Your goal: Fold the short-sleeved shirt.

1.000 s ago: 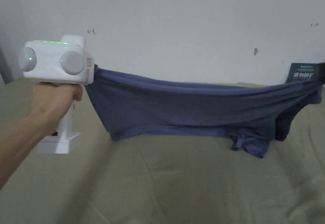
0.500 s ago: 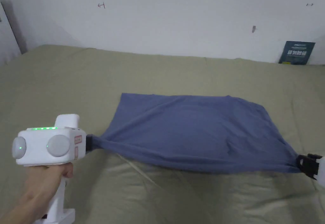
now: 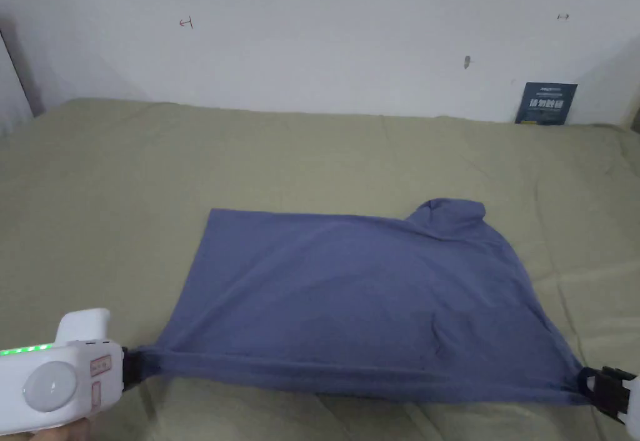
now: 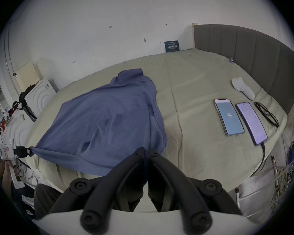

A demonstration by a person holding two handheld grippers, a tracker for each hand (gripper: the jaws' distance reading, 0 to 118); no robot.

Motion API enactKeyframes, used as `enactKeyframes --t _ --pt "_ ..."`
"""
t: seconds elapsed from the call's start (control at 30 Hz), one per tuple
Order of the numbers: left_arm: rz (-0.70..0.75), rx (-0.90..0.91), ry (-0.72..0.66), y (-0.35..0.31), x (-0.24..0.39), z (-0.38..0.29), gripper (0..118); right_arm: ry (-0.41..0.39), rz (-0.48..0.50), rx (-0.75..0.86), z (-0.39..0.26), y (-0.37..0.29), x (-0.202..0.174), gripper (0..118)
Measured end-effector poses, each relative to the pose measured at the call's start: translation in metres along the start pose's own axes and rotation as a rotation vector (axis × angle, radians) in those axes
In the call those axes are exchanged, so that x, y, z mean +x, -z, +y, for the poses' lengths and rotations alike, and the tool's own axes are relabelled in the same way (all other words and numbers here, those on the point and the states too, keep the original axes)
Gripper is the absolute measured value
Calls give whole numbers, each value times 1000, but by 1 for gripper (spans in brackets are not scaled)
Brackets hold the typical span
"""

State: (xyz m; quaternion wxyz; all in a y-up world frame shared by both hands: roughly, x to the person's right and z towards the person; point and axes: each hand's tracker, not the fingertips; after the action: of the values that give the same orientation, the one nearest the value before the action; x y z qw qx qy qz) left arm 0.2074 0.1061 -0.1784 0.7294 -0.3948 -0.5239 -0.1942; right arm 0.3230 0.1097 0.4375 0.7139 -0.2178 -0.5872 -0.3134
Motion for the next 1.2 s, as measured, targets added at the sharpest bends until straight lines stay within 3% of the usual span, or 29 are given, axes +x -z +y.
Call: enactKeyframes --t 0.27,0.33,0.37,0.4,0.43,0.5,0.67,0.73,0.77,0.8,0.83,0.93,1.0,1.03,1.1,1.13,1.17,1.2 --pt "4 -13 -16 -2 -5 -12 0 26 -11 -43 -17 6 15 4" --pt "8 -9 -12 -1 -4 -13 2 15 -16 -47 -20 11 15 10" --pt "-3 -16 -10 0 -2 -15 20 20 -24 -45 -20 14 15 41" --pt "-6 -24 -7 1 -2 -17 61 31 -44 -48 -22 14 14 83" --pt "5 -22 -17 1 -2 -18 111 62 -101 -66 -22 15 15 116" --pt "17 41 -82 -2 -4 -27 115 99 -79 -73 -23 12 19 116" --pt "110 -36 27 -25 -7 -33 116 44 -84 -49 -37 -9 6 116" --pt "82 -13 25 -36 -12 -41 104 15 -72 -48 -44 -17 -1 107" --pt "74 -22 26 -35 -15 -42 69 -6 -51 -32 -51 -18 -4 76" --pt "61 -41 26 -34 -17 -45 11 -49 -78 -45 -46 -26 -15 36" --pt "39 2 5 -36 -15 -47 0 -82 -128 -47 -50 -24 -20 0" --pt "-51 -46 -73 -31 -17 -47 0 -19 -66 -63 -54 -18 -15 0" --pt "-11 -23 -34 -32 -17 -41 0 -21 -59 -59 -57 -15 -12 0" --pt "-10 -7 -28 -26 -19 -39 7 -26 -64 -60 -59 -12 -12 0" --pt "-10 -4 -20 -16 -20 -30 112 -41 -65 -76 -51 -12 -12 0" --pt "-23 -26 -40 -8 -20 -26 118 -40 -65 -79 -51 -10 -11 0" --pt "5 47 -34 -5 -23 -17 116 -42 -67 -82 -51 -9 -10 0" --pt "-27 -26 -78 2 -23 -16 116 -46 -67 -82 -46 -13 -12 0"
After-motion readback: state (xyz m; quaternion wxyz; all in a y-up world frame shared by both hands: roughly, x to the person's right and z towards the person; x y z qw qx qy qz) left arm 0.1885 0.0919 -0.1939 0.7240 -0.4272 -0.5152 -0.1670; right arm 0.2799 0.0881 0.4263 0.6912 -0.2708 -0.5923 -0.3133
